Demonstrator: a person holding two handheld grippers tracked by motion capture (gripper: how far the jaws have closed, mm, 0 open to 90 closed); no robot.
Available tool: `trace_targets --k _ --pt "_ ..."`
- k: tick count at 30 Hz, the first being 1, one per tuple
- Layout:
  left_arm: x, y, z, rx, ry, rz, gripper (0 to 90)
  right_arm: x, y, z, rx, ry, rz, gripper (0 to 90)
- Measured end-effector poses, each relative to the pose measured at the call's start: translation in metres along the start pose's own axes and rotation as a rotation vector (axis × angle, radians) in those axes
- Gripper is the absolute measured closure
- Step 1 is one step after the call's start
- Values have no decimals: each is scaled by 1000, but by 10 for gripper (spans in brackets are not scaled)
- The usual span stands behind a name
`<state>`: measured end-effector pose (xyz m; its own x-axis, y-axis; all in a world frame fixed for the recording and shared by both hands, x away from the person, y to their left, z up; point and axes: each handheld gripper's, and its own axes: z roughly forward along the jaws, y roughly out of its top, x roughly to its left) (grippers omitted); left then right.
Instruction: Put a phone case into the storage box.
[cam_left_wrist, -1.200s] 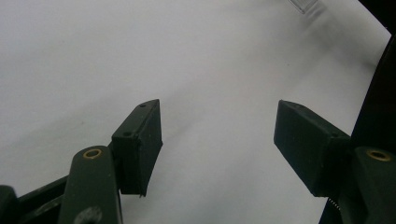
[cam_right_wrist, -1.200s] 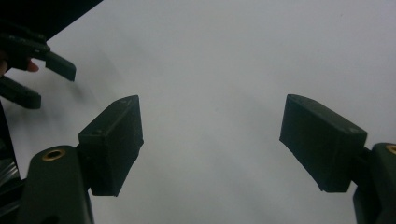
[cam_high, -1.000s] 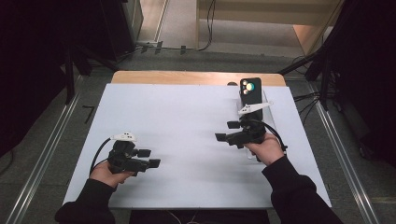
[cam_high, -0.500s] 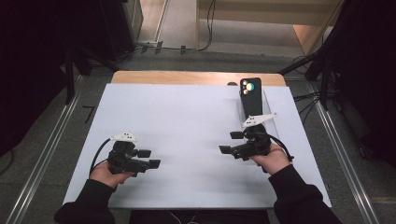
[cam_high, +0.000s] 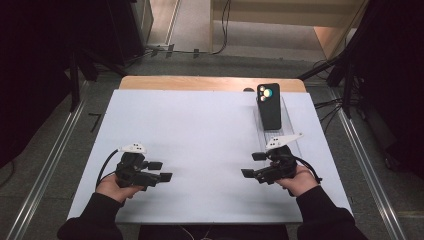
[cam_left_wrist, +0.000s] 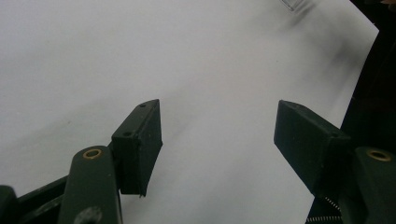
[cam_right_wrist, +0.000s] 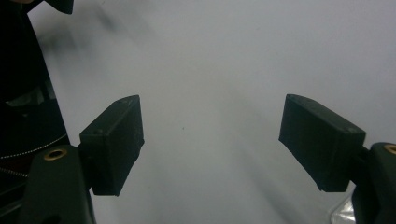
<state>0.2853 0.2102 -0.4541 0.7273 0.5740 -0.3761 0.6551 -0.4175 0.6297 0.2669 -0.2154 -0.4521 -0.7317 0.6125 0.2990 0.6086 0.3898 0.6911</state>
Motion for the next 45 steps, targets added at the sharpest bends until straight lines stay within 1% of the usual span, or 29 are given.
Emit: trace_targets --k 2,4,8,11,15,19,20,23,26,29,35,45 --pt "0 -1 0 0 2 3 328 1 -4 -1 -2 11 13 199" --pt "0 -1 -1 -1 1 2 328 2 -9 -2 1 15 15 198" --pt "-1 -2 -1 -1 0 4 328 5 -17 -3 10 21 -10 198" --pt "-1 -2 -2 2 -2 8 328 5 -22 -3 27 18 -14 198" --pt "-2 -3 -2 2 -4 8 328 3 -28 -6 34 21 -1 198" --pt "-2 -4 -2 1 -5 10 328 -1 -33 -9 35 12 11 198" --pt "-2 -4 -2 1 -5 10 328 -1 -34 -10 34 12 19 198" --pt "-2 -4 -3 2 -6 12 328 -2 -37 -12 33 9 16 198" --pt "-2 -4 -3 2 -6 11 328 -4 -40 -14 41 -5 16 198" --pt "-2 -4 -3 3 -6 11 328 -7 -42 -16 43 -10 27 198" --pt "-1 -4 -2 4 -7 11 328 -12 -44 -16 47 -16 33 198" --pt "-1 -4 -2 4 -9 11 328 -11 -44 -16 52 -14 33 198"
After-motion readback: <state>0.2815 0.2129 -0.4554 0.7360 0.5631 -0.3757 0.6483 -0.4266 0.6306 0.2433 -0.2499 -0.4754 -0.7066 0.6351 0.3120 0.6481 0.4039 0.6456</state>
